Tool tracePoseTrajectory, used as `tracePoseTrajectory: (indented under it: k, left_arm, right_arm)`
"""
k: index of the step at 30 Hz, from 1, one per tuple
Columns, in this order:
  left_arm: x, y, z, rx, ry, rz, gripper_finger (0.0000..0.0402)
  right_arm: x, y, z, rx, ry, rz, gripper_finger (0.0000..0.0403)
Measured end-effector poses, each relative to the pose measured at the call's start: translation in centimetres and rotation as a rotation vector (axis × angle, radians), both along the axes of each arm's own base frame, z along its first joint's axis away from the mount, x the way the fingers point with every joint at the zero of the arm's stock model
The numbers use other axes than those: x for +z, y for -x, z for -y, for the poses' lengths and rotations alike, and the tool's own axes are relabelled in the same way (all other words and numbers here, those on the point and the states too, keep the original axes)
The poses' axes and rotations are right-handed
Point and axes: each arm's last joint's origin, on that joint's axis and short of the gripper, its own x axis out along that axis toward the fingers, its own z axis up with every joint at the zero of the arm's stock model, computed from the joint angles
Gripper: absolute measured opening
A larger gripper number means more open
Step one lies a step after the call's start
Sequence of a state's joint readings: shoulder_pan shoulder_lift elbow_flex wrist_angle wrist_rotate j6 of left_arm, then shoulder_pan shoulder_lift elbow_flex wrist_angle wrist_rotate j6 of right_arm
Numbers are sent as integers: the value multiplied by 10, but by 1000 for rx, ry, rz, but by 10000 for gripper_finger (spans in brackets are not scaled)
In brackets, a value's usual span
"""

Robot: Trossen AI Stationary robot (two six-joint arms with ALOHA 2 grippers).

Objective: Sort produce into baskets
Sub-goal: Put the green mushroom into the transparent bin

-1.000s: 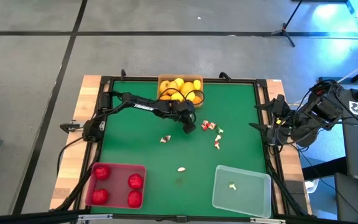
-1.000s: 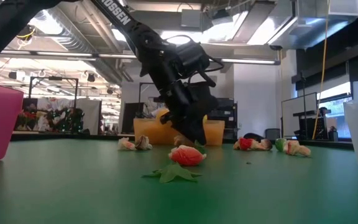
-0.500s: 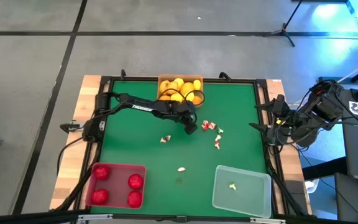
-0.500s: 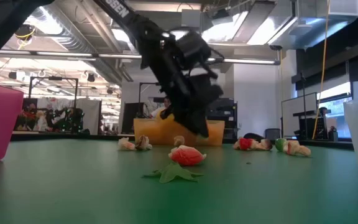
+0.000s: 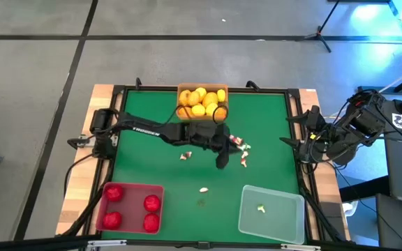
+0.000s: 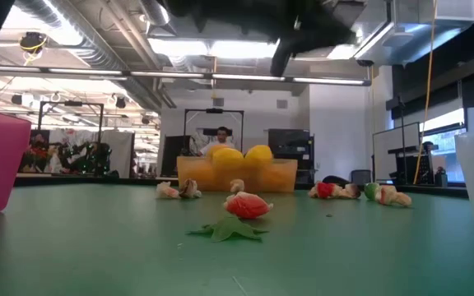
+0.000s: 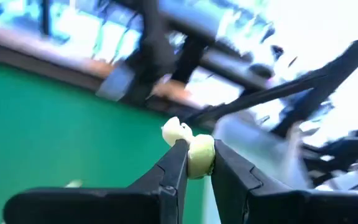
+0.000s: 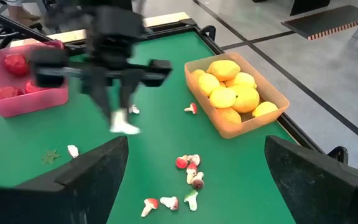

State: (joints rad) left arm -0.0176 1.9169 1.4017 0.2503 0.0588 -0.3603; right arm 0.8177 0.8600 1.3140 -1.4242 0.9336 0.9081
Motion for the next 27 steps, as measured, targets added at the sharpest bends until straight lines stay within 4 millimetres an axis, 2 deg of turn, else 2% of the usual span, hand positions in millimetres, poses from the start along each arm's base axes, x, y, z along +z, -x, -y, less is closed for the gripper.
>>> tracePoseTrajectory:
  k: [7,16,27]
  left_arm:
    - [-4,-9,45,-6,-36,88,56]
    - [-7,-51,96,-97,-87,134,56]
    - [-49,-77,144,-173,-61,90,56]
  right_arm:
    - [0,0,0,3,2,-2,374]
    - [0,0,0,27,41,-17,374]
    - [0,0,0,28,37,-17,374]
